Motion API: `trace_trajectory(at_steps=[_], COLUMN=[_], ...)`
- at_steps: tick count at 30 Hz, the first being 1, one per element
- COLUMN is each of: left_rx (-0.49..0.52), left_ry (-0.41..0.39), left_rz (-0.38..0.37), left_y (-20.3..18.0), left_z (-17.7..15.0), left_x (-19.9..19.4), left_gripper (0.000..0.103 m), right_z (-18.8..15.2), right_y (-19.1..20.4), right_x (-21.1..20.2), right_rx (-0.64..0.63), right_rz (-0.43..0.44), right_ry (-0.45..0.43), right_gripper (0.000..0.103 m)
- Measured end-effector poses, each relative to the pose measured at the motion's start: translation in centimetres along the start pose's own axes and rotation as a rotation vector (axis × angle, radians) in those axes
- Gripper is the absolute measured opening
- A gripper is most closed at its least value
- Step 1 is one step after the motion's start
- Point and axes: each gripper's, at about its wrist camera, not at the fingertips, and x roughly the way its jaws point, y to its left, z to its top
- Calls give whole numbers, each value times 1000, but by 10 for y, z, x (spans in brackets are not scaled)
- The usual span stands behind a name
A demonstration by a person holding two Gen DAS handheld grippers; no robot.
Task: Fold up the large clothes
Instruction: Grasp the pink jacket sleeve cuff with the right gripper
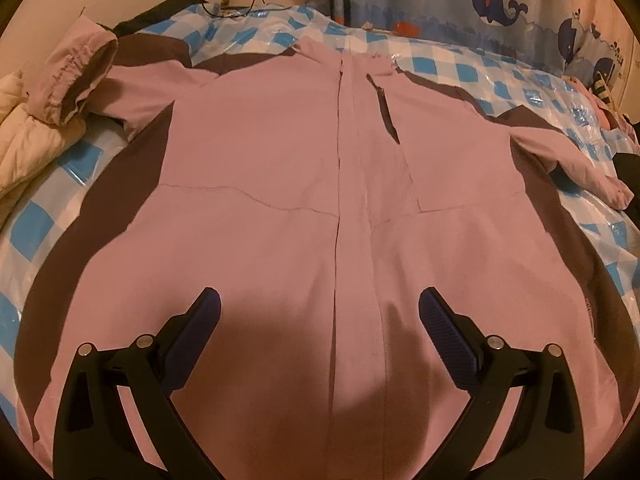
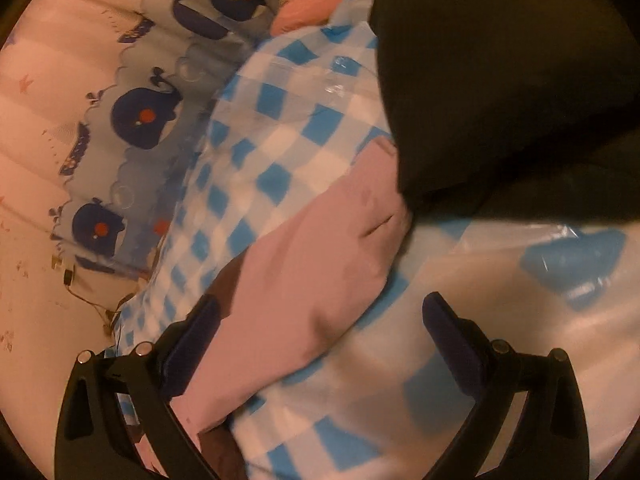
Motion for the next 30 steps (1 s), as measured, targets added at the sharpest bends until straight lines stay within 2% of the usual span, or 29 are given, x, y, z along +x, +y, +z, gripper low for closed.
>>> trace_trajectory(at_steps=[5, 12, 13, 15, 17, 19, 22, 27, 30], left_rx=[-18, -18, -14, -10, -8, -7, -11, -26, -44], left_ry=[22, 36, 36, 37, 40, 43, 43, 46, 52], left_rz=[-13, -14, -11, -9, -7, -7, -8, -21, -38], left_y=[4, 5, 4, 3, 2, 2, 1, 4, 7], left_z=[-1, -3, -3, -2, -3, -4, -3, -1, 1], left_x=[6, 11, 11, 12, 13, 13, 13, 13, 13], left_gripper=[95, 95, 95, 95, 95, 95, 95, 95, 95], right_z=[9, 14, 15, 17, 20, 22, 23, 23, 26], right_y=[-9, -16, -17, -18, -19, -20, -12, 21, 38], right_x=[32, 60, 63, 67, 70, 67, 55, 17, 0], right_rx=[9, 27, 24, 19, 6, -10, -48, -136, -162], right_rz=[38, 25, 14, -1, -48, -61, -28, 81, 104], right_ry=[9, 19, 10, 3, 6, -3, -32, -115, -146], right_gripper=[97, 97, 94, 79, 42, 24, 18, 18, 18])
